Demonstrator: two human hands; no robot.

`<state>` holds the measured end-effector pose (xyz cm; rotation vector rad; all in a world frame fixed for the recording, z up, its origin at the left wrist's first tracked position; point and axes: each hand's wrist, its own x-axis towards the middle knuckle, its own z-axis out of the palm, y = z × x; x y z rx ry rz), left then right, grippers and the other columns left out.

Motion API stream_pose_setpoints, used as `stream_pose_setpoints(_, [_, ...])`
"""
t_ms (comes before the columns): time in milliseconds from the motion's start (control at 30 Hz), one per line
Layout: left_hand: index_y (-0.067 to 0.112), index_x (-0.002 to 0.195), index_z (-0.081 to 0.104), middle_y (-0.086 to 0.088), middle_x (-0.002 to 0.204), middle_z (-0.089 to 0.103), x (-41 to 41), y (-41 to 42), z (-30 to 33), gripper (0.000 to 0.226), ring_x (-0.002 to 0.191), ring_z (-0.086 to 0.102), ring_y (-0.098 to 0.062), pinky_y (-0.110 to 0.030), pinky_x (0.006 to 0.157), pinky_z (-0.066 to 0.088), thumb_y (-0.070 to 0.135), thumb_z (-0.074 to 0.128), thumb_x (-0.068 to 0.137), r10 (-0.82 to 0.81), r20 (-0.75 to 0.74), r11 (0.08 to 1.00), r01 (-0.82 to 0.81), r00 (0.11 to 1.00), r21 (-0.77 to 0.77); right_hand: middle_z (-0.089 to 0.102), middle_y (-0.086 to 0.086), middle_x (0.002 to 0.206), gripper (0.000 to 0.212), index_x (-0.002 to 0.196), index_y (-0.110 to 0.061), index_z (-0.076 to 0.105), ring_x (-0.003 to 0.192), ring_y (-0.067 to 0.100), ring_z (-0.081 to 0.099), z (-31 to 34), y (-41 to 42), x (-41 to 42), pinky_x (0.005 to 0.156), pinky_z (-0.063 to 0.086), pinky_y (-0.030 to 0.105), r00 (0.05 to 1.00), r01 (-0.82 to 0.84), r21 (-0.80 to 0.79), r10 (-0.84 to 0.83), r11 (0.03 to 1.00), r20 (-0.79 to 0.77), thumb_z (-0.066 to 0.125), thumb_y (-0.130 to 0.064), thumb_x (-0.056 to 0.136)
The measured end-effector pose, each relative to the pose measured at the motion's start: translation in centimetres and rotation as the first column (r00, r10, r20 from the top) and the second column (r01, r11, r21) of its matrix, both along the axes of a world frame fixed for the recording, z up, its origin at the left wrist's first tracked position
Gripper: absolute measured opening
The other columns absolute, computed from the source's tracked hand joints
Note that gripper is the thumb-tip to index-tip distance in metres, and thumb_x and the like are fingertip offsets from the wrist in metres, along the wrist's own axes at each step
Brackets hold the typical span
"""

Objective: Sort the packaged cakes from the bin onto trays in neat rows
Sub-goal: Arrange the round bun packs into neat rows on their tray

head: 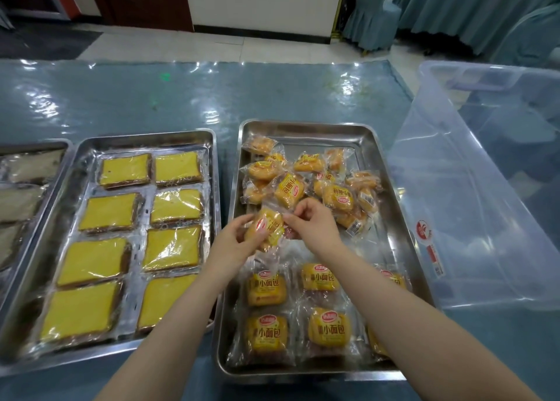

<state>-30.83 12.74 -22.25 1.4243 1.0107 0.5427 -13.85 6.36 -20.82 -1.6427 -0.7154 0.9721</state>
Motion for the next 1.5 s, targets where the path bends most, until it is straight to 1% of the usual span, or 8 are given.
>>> stream_pose_setpoints(233, [0.032, 0.112, 0.05, 0.018, 0.102, 0.059, -0.4, 0.0, -1.1, 0.046, 0.086, 0.058, 0.002, -0.012, 0.062, 0.045, 0.026, 0.077, 0.074, 0.118, -0.133, 0.985, -0.099, 0.984, 0.145, 0.067, 0.008, 0.086, 0.011, 0.099, -0.018, 0.057, 0.061, 0.012, 0.067, -1.6, -0.9, 0.1, 0.055, 0.05, 0.023, 0.999, -0.02, -0.187, 0.027, 0.982, 0.033, 0.063, -0.017, 0.09])
stream_pose_setpoints(367, [0.027, 0.134, 0.038, 0.014, 0.13, 0.044, -0.4, 0.1, -2.0, 0.071, 0.106, 0.049, 0.001, -0.021, 0.087, 0.044, 0.019, 0.077, 0.074, 0.142, -0.201, 0.958, -0.083, 0.969, 0.274, 0.07, 0.01, 0.074, 0.007, 0.095, -0.006, 0.057, 0.061, 0.02, 0.069, -2.7, -0.9, 0.0, 0.048, 0.048, 0.024, 0.995, 0.073, -0.278, -0.088, 0.958, -0.04, 0.05, -0.008, 0.094])
stream_pose_setpoints(733, [0.027, 0.144, 0.028, 0.003, 0.156, 0.016, -0.4, -1.5, -4.0, 0.054, 0.144, -0.002, -0.013, -0.038, 0.117, 0.009, 0.028, 0.047, 0.094, 0.013, -0.542, 0.705, 0.376, 0.841, 0.601, 0.071, 0.016, 0.082, 0.004, 0.092, -0.005, 0.051, 0.064, 0.024, 0.071, -4.3, -2.1, -0.6, 0.053, 0.054, 0.03, 0.98, 0.107, -0.321, -0.154, 0.941, -0.125, 0.047, -0.004, 0.093])
stream_pose_setpoints(867, [0.028, 0.143, 0.033, -0.001, 0.156, 0.02, 0.0, -1.6, -4.4, 0.05, 0.145, 0.003, -0.019, -0.032, 0.114, -0.002, 0.041, 0.033, 0.095, -0.014, -0.674, 0.571, 0.559, 0.739, 0.601, 0.071, 0.007, 0.065, 0.012, 0.075, -0.008, 0.06, 0.048, 0.018, 0.064, -3.9, -2.4, -1.1, 0.042, 0.046, 0.026, 0.989, -0.054, -0.418, 0.106, 0.907, 0.103, 0.054, -0.003, 0.084])
stream_pose_setpoints(1033, [0.023, 0.137, 0.042, -0.01, 0.143, 0.042, 0.3, -1.7, -4.2, 0.057, 0.132, 0.037, -0.031, -0.042, 0.106, 0.031, 0.028, 0.062, 0.084, 0.107, -0.686, 0.58, 0.515, 0.72, 0.631, 0.072, 0.003, 0.067, 0.006, 0.082, -0.009, 0.059, 0.049, 0.014, 0.063, -2.9, -2.6, -0.4, 0.046, 0.045, 0.027, 0.993, 0.11, -0.356, -0.088, 0.928, 0.077, 0.057, -0.004, 0.085])
stream_pose_setpoints(1200, [0.024, 0.132, 0.049, -0.007, 0.131, 0.054, 0.3, -1.6, -4.7, 0.057, 0.117, 0.05, -0.027, -0.043, 0.104, 0.034, 0.011, 0.064, 0.078, 0.109, -0.718, 0.536, 0.568, 0.687, 0.625, 0.07, -0.004, 0.064, 0.008, 0.074, -0.019, 0.068, 0.043, 0.005, 0.057, -2.2, -2.1, -0.1, 0.047, 0.05, 0.025, 0.952, -0.047, -0.465, 0.18, 0.884, 0.246, 0.071, -0.018, 0.082])
stream_pose_setpoints(1367, [0.023, 0.124, 0.056, -0.009, 0.129, 0.056, 0.4, -1.7, -4.6, 0.053, 0.115, 0.053, -0.028, -0.045, 0.104, 0.034, 0.01, 0.067, 0.074, 0.116, -0.706, 0.537, 0.554, 0.698, 0.636, 0.065, -0.011, 0.085, 0.013, 0.094, -0.023, 0.064, 0.079, 0.008, 0.062, -1.5, 0.3, 2.1, 0.077, 0.055, 0.032, 0.812, 0.078, -0.311, 0.121, 0.947, 0.571, 0.07, -0.029, 0.084])
stream_pose_setpoints(1500, [0.017, 0.129, 0.053, -0.012, 0.136, 0.05, 0.5, -1.7, -4.2, 0.052, 0.123, 0.047, -0.03, -0.044, 0.109, 0.026, 0.008, 0.058, 0.078, 0.105, -0.699, 0.564, 0.537, 0.707, 0.627, 0.052, -0.001, 0.127, 0.06, 0.131, -0.025, 0.045, 0.12, 0.02, 0.046, -1.9, 4.1, 2.8, 0.1, 0.043, 0.037, 0.619, 0.072, -0.247, 0.151, 0.966, 0.771, 0.073, -0.035, 0.079])
